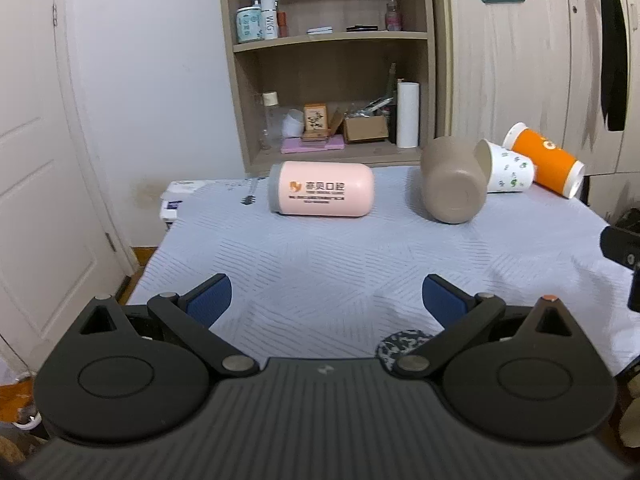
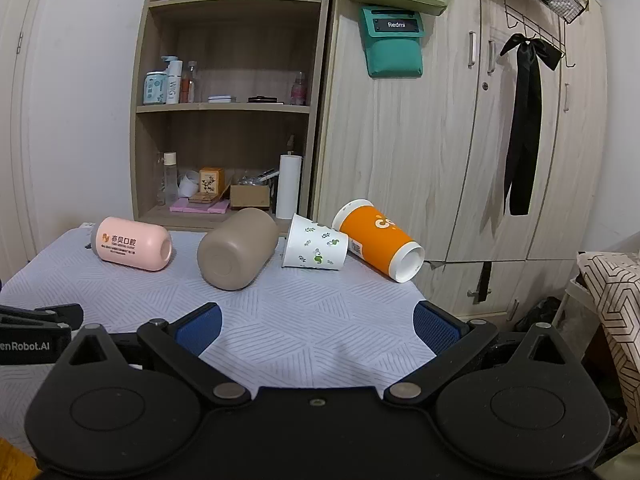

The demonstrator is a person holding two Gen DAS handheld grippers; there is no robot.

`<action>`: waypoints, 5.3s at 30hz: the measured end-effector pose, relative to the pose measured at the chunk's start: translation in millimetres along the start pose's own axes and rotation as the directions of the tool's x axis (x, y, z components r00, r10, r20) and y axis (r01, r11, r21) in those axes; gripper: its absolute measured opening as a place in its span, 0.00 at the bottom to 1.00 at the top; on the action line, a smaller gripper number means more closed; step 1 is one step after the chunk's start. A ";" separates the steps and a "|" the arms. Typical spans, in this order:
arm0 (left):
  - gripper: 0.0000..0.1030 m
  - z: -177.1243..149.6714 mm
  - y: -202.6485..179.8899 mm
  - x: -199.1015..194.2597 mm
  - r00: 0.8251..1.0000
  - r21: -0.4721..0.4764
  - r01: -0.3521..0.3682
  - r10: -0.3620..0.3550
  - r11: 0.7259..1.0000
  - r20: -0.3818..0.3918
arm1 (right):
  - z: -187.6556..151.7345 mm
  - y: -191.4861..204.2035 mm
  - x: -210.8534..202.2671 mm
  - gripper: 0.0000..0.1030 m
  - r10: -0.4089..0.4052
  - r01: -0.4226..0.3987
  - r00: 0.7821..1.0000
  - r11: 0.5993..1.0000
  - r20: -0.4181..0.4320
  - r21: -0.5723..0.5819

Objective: Flip cup upright

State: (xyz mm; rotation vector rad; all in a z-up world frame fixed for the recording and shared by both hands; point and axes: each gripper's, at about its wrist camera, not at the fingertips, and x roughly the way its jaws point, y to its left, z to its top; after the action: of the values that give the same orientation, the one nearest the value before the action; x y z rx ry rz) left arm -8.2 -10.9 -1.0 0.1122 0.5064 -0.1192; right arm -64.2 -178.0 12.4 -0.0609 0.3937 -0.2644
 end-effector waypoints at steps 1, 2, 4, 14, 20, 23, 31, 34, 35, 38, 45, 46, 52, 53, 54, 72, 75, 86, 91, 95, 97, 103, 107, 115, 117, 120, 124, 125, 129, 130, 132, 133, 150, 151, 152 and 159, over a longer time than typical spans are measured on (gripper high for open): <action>1.00 0.0 -0.6 -0.2 1.000 -0.003 0.007 -0.007 1.000 -0.001 | 0.4 -0.3 -0.2 1.00 -0.001 0.001 1.000 1.000 -0.001 0.001; 1.00 0.0 -0.6 0.5 1.000 -0.007 0.012 -0.012 1.000 -0.003 | 0.6 -0.3 -0.4 1.00 -0.003 0.003 1.000 1.000 -0.002 0.002; 1.00 0.2 0.0 2.2 1.000 -0.016 0.013 -0.014 1.000 -0.008 | 0.6 -0.6 0.0 1.00 -0.005 0.005 1.000 1.000 -0.004 0.003; 1.00 -1.2 13.1 0.3 1.000 -0.066 0.014 -0.014 0.998 0.004 | 0.6 -1.4 2.0 1.00 -0.011 0.011 1.000 1.000 -0.010 0.009; 1.00 -1.5 19.0 1.5 1.000 -0.095 0.013 -0.013 0.995 0.000 | 0.4 0.2 1.5 1.00 -0.006 0.006 1.000 1.000 -0.010 0.005; 1.00 -2.4 18.9 2.5 1.000 -0.096 0.024 -0.026 0.995 -0.014 | 0.4 0.2 1.8 1.00 -0.006 0.006 1.000 1.000 -0.011 0.000; 1.00 -3.0 14.8 0.6 0.999 -0.080 0.031 -0.032 0.996 -0.018 | 0.0 -0.2 2.3 1.00 -0.012 0.012 1.000 1.000 -0.011 -0.004; 1.00 -3.0 15.6 0.6 0.999 -0.088 0.036 -0.037 0.995 -0.018 | 0.0 0.2 2.4 1.00 -0.012 0.012 1.000 1.000 -0.011 -0.005; 1.00 -3.3 15.4 -0.1 0.999 -0.087 0.035 -0.036 0.996 -0.011 | 0.2 0.0 2.4 1.00 -0.012 0.012 1.000 1.000 -0.011 -0.004; 1.00 -4.3 12.6 -2.9 1.000 -0.073 0.013 -0.012 0.997 0.011 | 0.0 0.1 2.5 1.00 -0.013 0.013 1.000 1.000 -0.012 -0.004; 1.00 -4.8 14.0 2.4 0.999 -0.103 0.048 -0.050 0.993 -0.016 | -0.1 0.3 1.3 1.00 -0.010 0.010 1.000 1.000 -0.012 -0.006; 1.00 -5.4 14.4 2.7 0.999 -0.105 0.049 -0.051 0.993 -0.017 | -0.1 0.1 1.0 1.00 -0.009 0.009 1.000 1.000 -0.011 -0.006; 1.00 -5.9 13.5 1.6 1.000 -0.088 0.020 -0.020 0.996 -0.006 | -0.8 -1.4 2.1 1.00 -0.010 0.010 1.000 1.000 -0.014 -0.002; 1.00 -6.1 13.6 1.6 1.000 -0.089 0.021 -0.022 0.996 -0.007 | -0.5 -1.1 2.2 1.00 -0.008 0.008 1.000 1.000 -0.017 -0.002; 1.00 -6.2 13.5 1.6 1.000 -0.089 0.021 -0.022 0.996 -0.007 | -0.4 -0.9 2.5 1.00 -0.003 0.003 1.000 1.000 -0.021 0.000; 1.00 -2.0 23.0 -1.7 0.999 -0.105 0.026 -0.031 0.994 -0.044 | 0.1 0.4 -1.7 1.00 0.010 -0.010 1.000 1.000 -0.025 -0.009; 1.00 2.5 27.4 -6.5 0.998 -0.115 0.024 -0.030 0.993 -0.047 | 2.7 -1.5 -5.9 1.00 0.024 -0.024 1.000 0.999 -0.018 -0.028; 1.00 34.6 59.4 -2.0 0.995 -0.248 0.025 -0.049 0.968 -0.089 | 55.6 -8.5 3.4 1.00 0.378 -0.381 0.924 0.920 -0.050 -0.090; 1.00 49.4 72.3 15.3 0.988 -0.298 0.086 -0.120 0.951 -0.096 | 82.2 24.7 30.9 1.00 0.502 -0.512 0.859 0.836 -0.098 -0.199; 1.00 60.1 78.5 38.1 0.983 -0.329 0.110 -0.152 0.938 -0.105 | 93.7 58.8 63.9 1.00 0.553 -0.571 0.818 0.751 -0.156 -0.333; 1.00 65.7 80.8 53.0 0.981 -0.340 0.111 -0.158 0.934 -0.116 | 96.9 72.5 80.1 1.00 0.585 -0.600 0.793 0.702 -0.171 -0.384; 0.99 77.7 92.3 96.4 0.971 -0.399 0.113 -0.186 0.910 -0.149 | 104.7 103.4 115.1 1.00 0.643 -0.642 0.743 0.608 -0.185 -0.467; 0.97 81.2 99.5 121.2 0.964 -0.436 0.122 -0.212 0.892 -0.162 | 102.1 123.8 135.5 0.99 0.632 -0.637 0.743 0.565 -0.222 -0.523; 0.97 74.4 104.1 151.2 0.948 -0.531 0.158 -0.279 0.832 -0.155 | 99.0 157.7 178.9 0.91 0.547 -0.672 0.732 0.483 -0.406 -0.561; 0.97 73.3 104.3 157.6 0.945 -0.541 0.152 -0.281 0.827 -0.164 | 99.3 158.4 183.6 0.91 0.550 -0.673 0.729 0.471 -0.407 -0.570; 0.96 72.1 105.6 167.2 0.940 -0.563 0.151 -0.294 0.813 -0.173 | 99.5 163.8 194.8 0.91 0.538 -0.675 0.726 0.441 -0.428 -0.591; 0.96 71.1 104.1 172.7 0.947 -0.548 0.125 -0.265 0.827 -0.184 | 97.9 172.4 210.1 0.92 0.515 -0.730 0.677 0.377 -0.526 -0.570; 0.96 70.7 104.1 173.5 0.948 -0.544 0.120 -0.259 0.830 -0.187 | 97.1 174.2 212.1 0.92 0.511 -0.728 0.679 0.378 -0.527 -0.571; 0.96 68.4 108.8 176.6 0.949 -0.555 0.117 -0.258 0.824 -0.182 | 95.2 179.3 215.1 0.92 0.523 -0.722 0.680 0.357 -0.513 -0.593; 0.96 68.0 111.0 177.7 0.948 -0.563 0.119 -0.261 0.818 -0.179 | 95.0 181.0 216.9 0.91 0.522 -0.724 0.678 0.359 -0.516 -0.589; 0.96 67.2 114.3 180.0 0.946 -0.579 0.125 -0.272 0.806 -0.175 | 95.1 184.3 222.2 0.83 0.522 -0.741 0.663 0.358 -0.536 -0.568; 0.96 66.7 115.5 181.0 0.945 -0.585 0.129 -0.278 0.801 -0.173 | 95.1 185.0 222.5 0.74 0.520 -0.740 0.665 0.363 -0.536 -0.566; 0.95 47.0 125.3 177.0 0.897 -0.691 0.207 -0.417 0.692 -0.149 | 101.1 171.6 213.5 0.68 0.463 -0.709 0.678 0.617 -0.571 -0.342; 0.95 46.3 124.6 175.3 0.893 -0.695 0.215 -0.426 0.686 -0.144 | 99.9 169.5 210.2 0.68 0.452 -0.697 0.682 0.640 -0.574 -0.324; 0.94 46.3 123.3 173.6 0.891 -0.697 0.222 -0.433 0.682 -0.140 | 99.1 168.6 209.1 0.68 0.441 -0.685 0.685 0.661 -0.580 -0.306; 0.88 45.1 113.4 159.9 0.851 -0.712 0.277 -0.509 0.645 -0.131 | 96.4 146.5 195.1 0.68 0.450 -0.661 0.645 0.734 -0.617 -0.155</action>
State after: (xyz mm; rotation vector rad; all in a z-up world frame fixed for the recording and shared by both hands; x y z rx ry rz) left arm 168.0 81.1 -31.3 -0.7276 0.8765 -0.3529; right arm 182.2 -88.0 12.9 -0.2330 1.0154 0.4558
